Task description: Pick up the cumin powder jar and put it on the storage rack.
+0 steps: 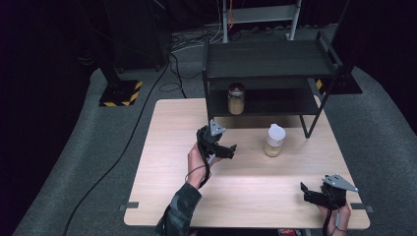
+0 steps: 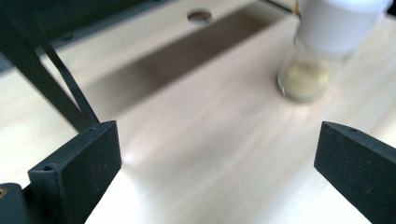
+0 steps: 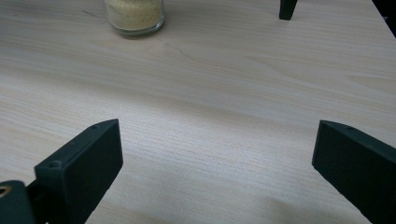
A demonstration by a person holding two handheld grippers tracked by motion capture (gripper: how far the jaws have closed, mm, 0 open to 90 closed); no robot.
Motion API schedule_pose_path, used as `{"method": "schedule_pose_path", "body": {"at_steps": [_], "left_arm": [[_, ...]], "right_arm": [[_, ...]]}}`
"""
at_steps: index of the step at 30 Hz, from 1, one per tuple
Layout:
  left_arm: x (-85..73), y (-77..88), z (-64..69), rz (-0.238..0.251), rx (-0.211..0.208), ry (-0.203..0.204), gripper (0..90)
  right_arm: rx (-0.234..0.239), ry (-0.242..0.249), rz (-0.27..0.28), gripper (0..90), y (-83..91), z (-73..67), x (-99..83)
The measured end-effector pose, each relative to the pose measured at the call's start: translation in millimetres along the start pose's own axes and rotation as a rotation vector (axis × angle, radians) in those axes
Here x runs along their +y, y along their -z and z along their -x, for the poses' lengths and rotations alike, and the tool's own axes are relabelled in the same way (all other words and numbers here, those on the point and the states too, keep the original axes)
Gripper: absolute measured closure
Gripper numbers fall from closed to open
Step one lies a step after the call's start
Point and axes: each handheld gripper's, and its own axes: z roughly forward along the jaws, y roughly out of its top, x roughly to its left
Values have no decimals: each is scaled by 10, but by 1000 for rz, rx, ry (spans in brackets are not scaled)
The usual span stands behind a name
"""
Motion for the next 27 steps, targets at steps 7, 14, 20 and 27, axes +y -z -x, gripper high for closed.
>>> {"method": "schedule_pose_path", "body": {"at_steps": [7,14,20,27], "left_arm": [[-618,-42,-19,-88,-10,99,0],[-907,-40,62,-125,44,150,0],[-971,-50,163,-130,79,132,0],[-1052,-35,169,-101,81,137,0]], "right_arm": [[-1,6,-5,5,-4,-8,8],[2,3,-6,4,-5,0,10],[4,7,-7,5,-6,2,13],[5,9,-10,4,-9,2,18]]}}
